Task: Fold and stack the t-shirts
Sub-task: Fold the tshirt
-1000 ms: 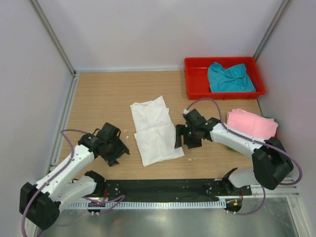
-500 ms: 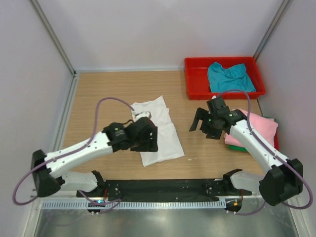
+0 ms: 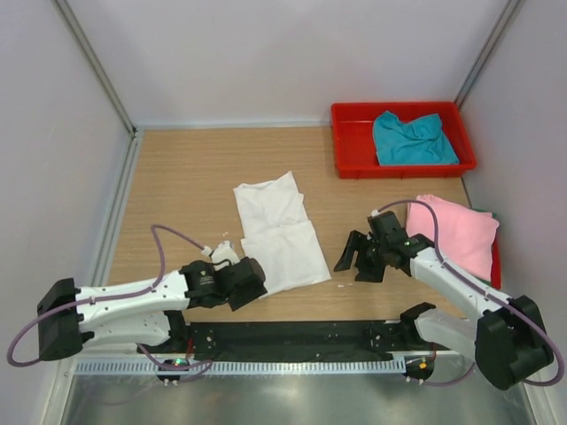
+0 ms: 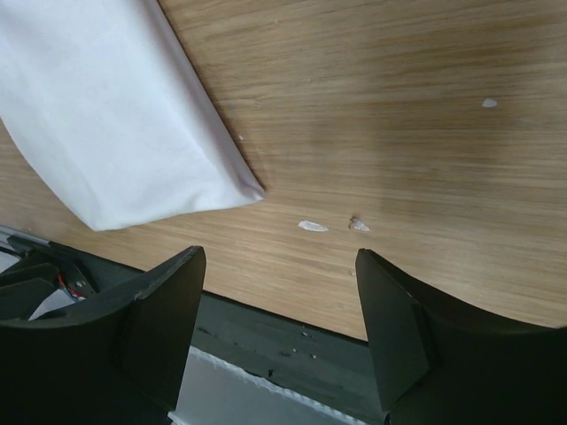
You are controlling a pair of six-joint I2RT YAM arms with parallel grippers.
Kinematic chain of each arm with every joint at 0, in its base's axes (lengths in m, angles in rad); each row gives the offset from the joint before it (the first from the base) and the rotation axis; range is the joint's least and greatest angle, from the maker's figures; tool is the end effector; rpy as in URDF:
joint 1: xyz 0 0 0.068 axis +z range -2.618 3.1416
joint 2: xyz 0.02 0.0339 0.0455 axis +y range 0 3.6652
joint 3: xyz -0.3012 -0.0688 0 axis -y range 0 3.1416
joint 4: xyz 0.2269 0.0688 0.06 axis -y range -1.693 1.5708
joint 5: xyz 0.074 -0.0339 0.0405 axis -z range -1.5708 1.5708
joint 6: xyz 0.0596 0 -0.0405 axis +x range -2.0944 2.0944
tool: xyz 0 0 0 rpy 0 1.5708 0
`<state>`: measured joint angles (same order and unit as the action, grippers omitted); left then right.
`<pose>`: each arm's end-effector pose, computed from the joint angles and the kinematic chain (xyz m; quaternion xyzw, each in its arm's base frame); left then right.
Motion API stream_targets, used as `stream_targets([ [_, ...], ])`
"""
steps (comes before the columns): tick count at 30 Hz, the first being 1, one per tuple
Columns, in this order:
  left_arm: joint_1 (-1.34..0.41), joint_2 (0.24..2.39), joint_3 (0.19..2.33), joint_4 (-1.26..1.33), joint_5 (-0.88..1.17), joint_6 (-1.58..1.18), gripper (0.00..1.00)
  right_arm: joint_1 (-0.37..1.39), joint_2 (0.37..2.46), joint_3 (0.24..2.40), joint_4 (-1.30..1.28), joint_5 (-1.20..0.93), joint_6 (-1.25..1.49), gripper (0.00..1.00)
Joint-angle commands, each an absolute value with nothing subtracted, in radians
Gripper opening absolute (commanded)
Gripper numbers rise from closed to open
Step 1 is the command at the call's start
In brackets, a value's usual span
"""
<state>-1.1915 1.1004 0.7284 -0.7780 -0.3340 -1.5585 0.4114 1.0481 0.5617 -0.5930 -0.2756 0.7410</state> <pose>0.0811 -0.1506 0.2365 -0.2101 0.9418 -0.1704 0.1995 0.1404 0.0789 0.2057 0.1247 0.9532 0.2430 0.1294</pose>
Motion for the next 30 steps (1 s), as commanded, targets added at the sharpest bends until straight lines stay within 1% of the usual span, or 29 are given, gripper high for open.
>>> stream_targets([
  [1, -1.201, 0.999, 0.62, -0.643, -0.383, -1.864, 0.55, 0.426, 1.08, 0.558, -0.454, -0.313, 0.74, 0.74],
  [6, -1.201, 1.035, 0.615, -0.655, -0.373, -1.893, 0.55, 0.44, 1.169, 0.574, -0.376, -0.342, 0.732, 0.72],
  [10, -1.201, 1.072, 0.598, -0.65, -0.36, -1.924, 0.55, 0.466, 1.242, 0.591, -0.382, -0.321, 0.71, 0.71],
  [12, -1.201, 1.068, 0.581, -0.631, -0.37, -1.942, 0.54, 0.472, 1.267, 0.594, -0.391, -0.31, 0.706, 0.68],
  [18, -1.201, 1.051, 0.529, -0.609, -0.391, -2.005, 0.5, 0.512, 1.29, 0.592, -0.385, -0.29, 0.715, 0.65],
  [21, -1.201, 1.063, 0.519, -0.595, -0.368, -2.022, 0.49, 0.525, 1.313, 0.6, -0.376, -0.293, 0.715, 0.59],
  [25, -1.2, 1.078, 0.545, -0.655, -0.377, -2.025, 0.49, 0.548, 1.331, 0.604, -0.364, -0.278, 0.727, 0.55],
  [30, -1.192, 1.072, 0.529, -0.655, -0.399, -2.034, 0.49, 0.557, 1.347, 0.615, -0.359, -0.262, 0.732, 0.41],
])
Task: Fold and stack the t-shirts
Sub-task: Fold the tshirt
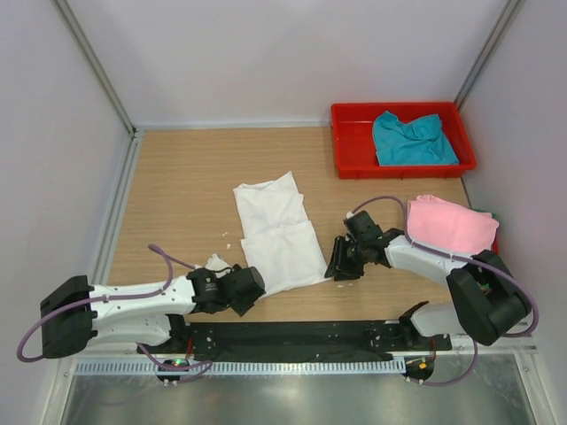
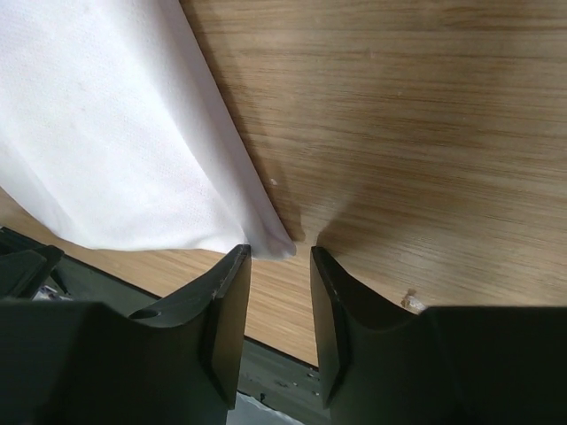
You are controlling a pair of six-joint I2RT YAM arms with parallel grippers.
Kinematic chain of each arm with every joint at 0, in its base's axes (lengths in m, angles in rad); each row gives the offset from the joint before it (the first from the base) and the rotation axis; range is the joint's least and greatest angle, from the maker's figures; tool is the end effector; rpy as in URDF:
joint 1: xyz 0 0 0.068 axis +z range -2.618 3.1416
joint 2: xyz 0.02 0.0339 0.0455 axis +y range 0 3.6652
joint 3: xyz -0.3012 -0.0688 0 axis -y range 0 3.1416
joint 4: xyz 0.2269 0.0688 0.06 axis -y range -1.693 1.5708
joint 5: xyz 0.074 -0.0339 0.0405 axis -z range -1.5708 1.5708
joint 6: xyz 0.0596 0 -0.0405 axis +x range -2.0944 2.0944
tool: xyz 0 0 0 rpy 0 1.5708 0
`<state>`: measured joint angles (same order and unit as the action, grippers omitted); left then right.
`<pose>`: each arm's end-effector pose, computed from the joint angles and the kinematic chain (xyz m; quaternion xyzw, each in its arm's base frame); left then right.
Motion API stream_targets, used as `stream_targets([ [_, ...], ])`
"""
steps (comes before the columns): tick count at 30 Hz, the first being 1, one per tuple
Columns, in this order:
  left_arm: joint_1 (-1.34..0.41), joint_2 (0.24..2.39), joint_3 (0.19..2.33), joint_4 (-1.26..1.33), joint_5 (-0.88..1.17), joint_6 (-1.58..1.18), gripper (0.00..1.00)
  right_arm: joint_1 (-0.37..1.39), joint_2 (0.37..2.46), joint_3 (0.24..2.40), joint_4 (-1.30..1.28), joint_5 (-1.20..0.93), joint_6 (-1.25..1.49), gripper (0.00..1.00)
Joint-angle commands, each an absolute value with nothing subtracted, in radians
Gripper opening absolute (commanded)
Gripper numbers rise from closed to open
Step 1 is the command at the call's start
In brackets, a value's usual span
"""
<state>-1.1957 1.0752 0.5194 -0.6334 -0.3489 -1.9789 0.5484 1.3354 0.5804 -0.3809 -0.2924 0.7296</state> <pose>0.0738 -0.1317 0.1891 -0.3995 0.8812 -0.1896 0.1673 0.1714 0.1248 0.1757 0.0561 0.9649 0.2415 0.0865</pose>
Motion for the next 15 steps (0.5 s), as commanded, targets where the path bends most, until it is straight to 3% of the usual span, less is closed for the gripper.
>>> stream_targets([
  [1, -1.19, 1.071, 0.526, -0.652, -0.402, -2.036, 0.49, 0.56, 1.351, 0.62, -0.362, -0.259, 0.732, 0.39],
  [15, -1.158, 1.155, 0.54, -0.606, -0.374, -1.991, 0.39, 0.58, 1.365, 0.624, -0.334, -0.245, 0.744, 0.27],
])
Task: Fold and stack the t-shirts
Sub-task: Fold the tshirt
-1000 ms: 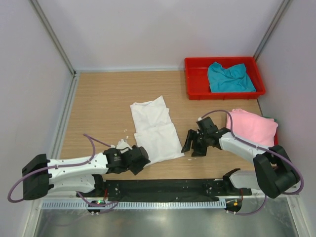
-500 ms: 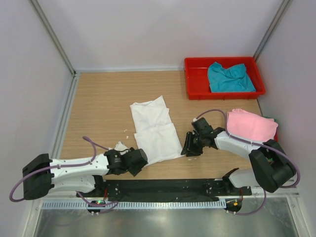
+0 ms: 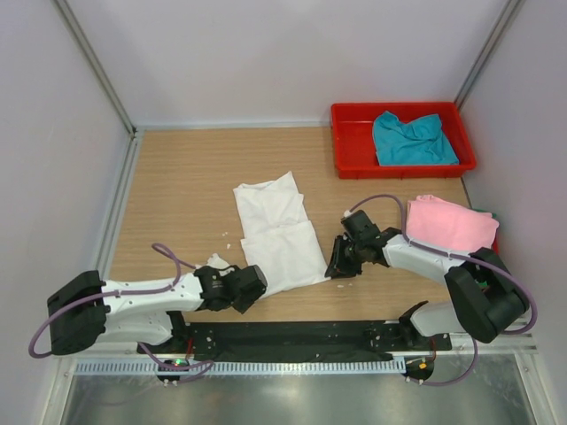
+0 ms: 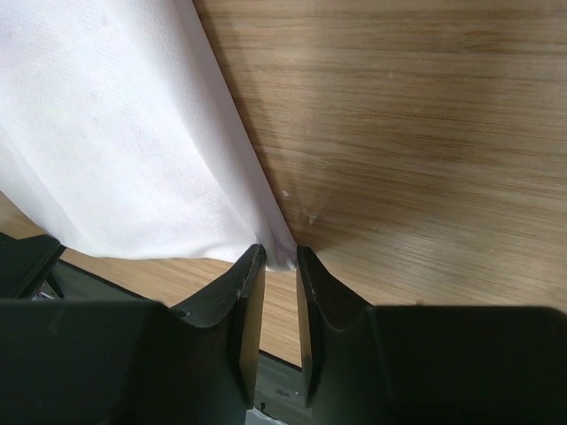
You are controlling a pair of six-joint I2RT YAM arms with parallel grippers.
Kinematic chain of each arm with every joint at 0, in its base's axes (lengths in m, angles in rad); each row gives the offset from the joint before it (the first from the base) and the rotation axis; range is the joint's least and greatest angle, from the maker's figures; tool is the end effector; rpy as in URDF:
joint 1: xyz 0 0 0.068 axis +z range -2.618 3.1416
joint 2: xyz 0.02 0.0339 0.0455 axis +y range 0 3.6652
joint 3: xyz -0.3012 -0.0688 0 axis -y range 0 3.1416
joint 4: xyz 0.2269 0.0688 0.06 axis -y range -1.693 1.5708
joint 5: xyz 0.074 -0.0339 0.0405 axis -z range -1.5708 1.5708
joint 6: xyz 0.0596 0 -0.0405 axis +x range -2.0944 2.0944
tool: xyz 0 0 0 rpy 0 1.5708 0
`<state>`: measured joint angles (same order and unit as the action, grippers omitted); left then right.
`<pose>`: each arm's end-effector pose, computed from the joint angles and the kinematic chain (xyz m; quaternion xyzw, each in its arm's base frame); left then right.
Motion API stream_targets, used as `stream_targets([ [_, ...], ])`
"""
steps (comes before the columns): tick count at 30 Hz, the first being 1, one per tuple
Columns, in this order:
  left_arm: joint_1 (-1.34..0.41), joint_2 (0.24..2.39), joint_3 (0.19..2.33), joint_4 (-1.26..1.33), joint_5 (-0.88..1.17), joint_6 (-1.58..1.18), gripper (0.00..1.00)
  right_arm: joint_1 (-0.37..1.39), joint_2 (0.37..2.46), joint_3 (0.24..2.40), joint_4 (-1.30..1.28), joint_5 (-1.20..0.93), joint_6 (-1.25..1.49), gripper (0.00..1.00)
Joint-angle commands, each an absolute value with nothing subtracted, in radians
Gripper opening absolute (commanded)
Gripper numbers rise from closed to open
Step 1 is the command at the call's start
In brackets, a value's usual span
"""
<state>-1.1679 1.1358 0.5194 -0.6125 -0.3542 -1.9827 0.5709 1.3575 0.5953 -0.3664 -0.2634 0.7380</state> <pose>0.0804 -0.1358 0.1821 -0.4119 0.8787 -0.1682 0.1729 0.1751 0.1309 0.1757 0.0520 0.9662 0.2340 0.0945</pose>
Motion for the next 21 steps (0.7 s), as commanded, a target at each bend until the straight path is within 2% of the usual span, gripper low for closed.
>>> stream_targets([
  [1, -1.157, 1.17, 0.545, -0.609, -0.376, -1.99, 0.39, 0.58, 1.364, 0.624, -0.336, -0.245, 0.742, 0.27],
  [5, -1.144, 1.193, 0.549, -0.592, -0.377, -1.973, 0.38, 0.581, 1.364, 0.626, -0.333, -0.244, 0.744, 0.25],
  [9, -1.143, 1.195, 0.545, -0.572, -0.382, -1.965, 0.32, 0.583, 1.368, 0.627, -0.331, -0.248, 0.741, 0.2],
  [12, -1.141, 1.198, 0.543, -0.568, -0.379, -1.965, 0.24, 0.586, 1.373, 0.632, -0.33, -0.255, 0.735, 0.17],
  [14, -1.141, 1.204, 0.545, -0.56, -0.376, -1.96, 0.17, 0.587, 1.371, 0.635, -0.336, -0.255, 0.733, 0.1],
  [16, -1.141, 1.203, 0.555, -0.554, -0.373, -1.944, 0.0, 0.587, 1.37, 0.64, -0.36, -0.262, 0.727, 0.01],
  [19, -1.141, 1.213, 0.659, -0.603, -0.354, -1.88, 0.0, 0.601, 1.324, 0.669, -0.46, -0.247, 0.718, 0.01],
  [21, -1.141, 1.241, 0.747, -0.734, -0.353, -1.839, 0.0, 0.607, 1.263, 0.672, -0.533, -0.235, 0.724, 0.01],
])
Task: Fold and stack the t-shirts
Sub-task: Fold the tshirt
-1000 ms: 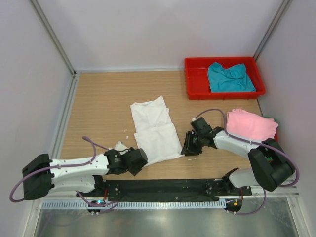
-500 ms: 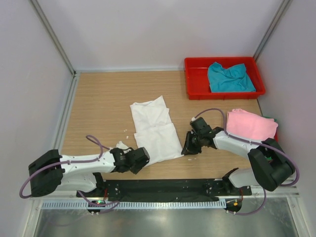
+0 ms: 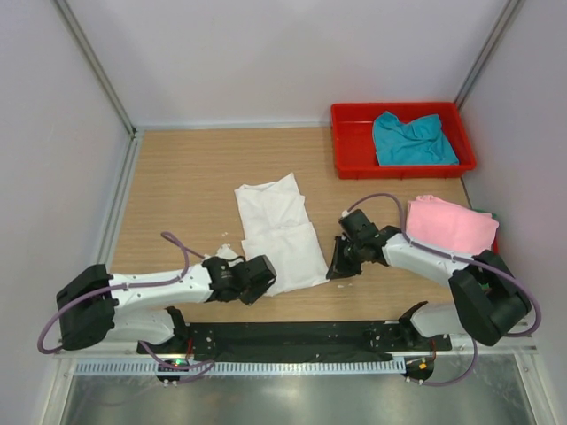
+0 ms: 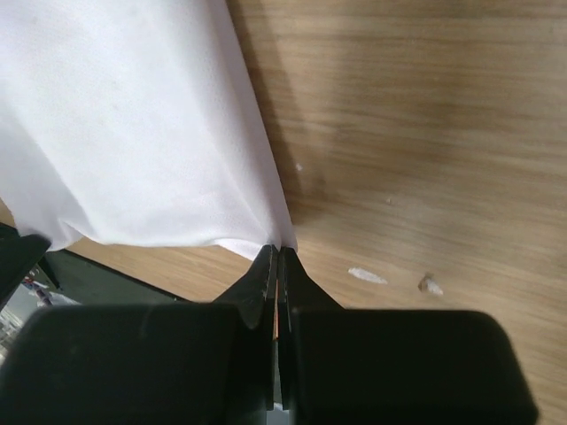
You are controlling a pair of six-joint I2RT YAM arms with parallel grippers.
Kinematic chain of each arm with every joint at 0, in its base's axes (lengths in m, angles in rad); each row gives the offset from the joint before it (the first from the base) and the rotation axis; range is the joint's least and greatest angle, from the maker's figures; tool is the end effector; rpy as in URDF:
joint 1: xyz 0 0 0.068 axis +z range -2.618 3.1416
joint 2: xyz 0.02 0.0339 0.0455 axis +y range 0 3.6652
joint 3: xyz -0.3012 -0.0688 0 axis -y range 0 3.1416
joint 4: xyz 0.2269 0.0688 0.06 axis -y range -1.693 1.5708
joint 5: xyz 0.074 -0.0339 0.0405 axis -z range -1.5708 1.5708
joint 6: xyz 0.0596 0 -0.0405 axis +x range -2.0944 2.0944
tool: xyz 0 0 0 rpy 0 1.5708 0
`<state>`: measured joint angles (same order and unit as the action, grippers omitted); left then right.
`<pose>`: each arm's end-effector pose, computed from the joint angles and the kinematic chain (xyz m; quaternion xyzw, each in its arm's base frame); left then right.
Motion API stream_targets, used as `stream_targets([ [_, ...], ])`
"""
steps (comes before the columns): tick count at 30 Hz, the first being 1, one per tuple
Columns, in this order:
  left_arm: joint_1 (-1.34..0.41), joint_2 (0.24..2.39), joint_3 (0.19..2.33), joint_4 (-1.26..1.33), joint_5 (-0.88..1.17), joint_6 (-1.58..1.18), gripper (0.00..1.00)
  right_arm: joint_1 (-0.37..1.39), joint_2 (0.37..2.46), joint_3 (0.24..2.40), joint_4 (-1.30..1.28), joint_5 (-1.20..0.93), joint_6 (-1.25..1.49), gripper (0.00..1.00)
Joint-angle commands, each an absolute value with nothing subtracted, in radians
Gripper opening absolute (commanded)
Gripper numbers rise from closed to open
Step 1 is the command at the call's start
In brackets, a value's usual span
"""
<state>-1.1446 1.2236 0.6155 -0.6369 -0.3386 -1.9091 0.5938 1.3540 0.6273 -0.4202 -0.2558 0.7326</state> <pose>0.0923 -0.1554 0.1930 -0.3882 0.8923 -0.1524 0.1731 0.1729 0.1349 0.1817 0.0405 0.9692 0.2267 0.0876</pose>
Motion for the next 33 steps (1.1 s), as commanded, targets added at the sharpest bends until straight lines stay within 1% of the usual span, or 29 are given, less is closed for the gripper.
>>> stream_targets([
  [1, -1.141, 1.253, 0.8, -0.785, -0.356, -1.812, 0.0, 0.607, 1.249, 0.679, -0.557, -0.236, 0.726, 0.01],
  [2, -1.14, 1.264, 0.893, -0.889, -0.36, -1.774, 0.0, 0.607, 1.237, 0.687, -0.58, -0.241, 0.726, 0.01],
  [6, -1.123, 1.311, 1.086, -1.057, -0.356, -1.68, 0.0, 0.606, 1.255, 0.777, -0.725, -0.275, 0.716, 0.01],
  [9, -1.088, 1.313, 1.184, -1.163, -0.364, -1.634, 0.0, 0.607, 1.284, 0.932, -0.819, -0.25, 0.704, 0.01],
  [10, -1.05, 1.298, 1.198, -1.178, -0.367, -1.623, 0.0, 0.607, 1.31, 1.022, -0.836, -0.233, 0.7, 0.01],
  [11, -1.028, 1.289, 1.206, -1.186, -0.364, -1.611, 0.0, 0.606, 1.33, 1.067, -0.848, -0.213, 0.698, 0.01],
  [13, -0.946, 1.263, 1.206, -1.166, -0.351, -1.571, 0.0, 0.598, 1.374, 1.197, -0.871, -0.212, 0.686, 0.01],
  [15, -0.887, 1.253, 1.203, -1.137, -0.318, -1.543, 0.0, 0.594, 1.468, 1.28, -0.891, -0.219, 0.673, 0.01],
  [16, -0.837, 1.252, 1.198, -1.125, -0.305, -1.517, 0.0, 0.589, 1.506, 1.358, -0.9, -0.216, 0.666, 0.01],
  [19, -0.766, 1.256, 1.198, -1.066, -0.265, -1.461, 0.0, 0.572, 1.632, 1.493, -0.93, -0.219, 0.635, 0.01],
  [20, -0.718, 1.268, 1.203, -1.048, -0.256, -1.45, 0.0, 0.557, 1.688, 1.523, -0.94, -0.224, 0.624, 0.01],
  [23, -0.648, 1.292, 1.207, -0.999, -0.219, -1.399, 0.0, 0.522, 1.755, 1.623, -0.949, -0.235, 0.609, 0.01],
  [28, -0.565, 1.338, 1.172, -0.899, -0.138, -1.374, 0.0, 0.486, 1.902, 1.802, -0.985, -0.222, 0.575, 0.01],
  [31, -0.511, 1.37, 1.169, -0.861, -0.115, -1.353, 0.0, 0.474, 1.962, 1.856, -0.993, -0.227, 0.574, 0.01],
  [33, -0.491, 1.396, 1.205, -0.862, -0.126, -1.324, 0.0, 0.466, 1.982, 1.873, -0.991, -0.236, 0.577, 0.01],
])
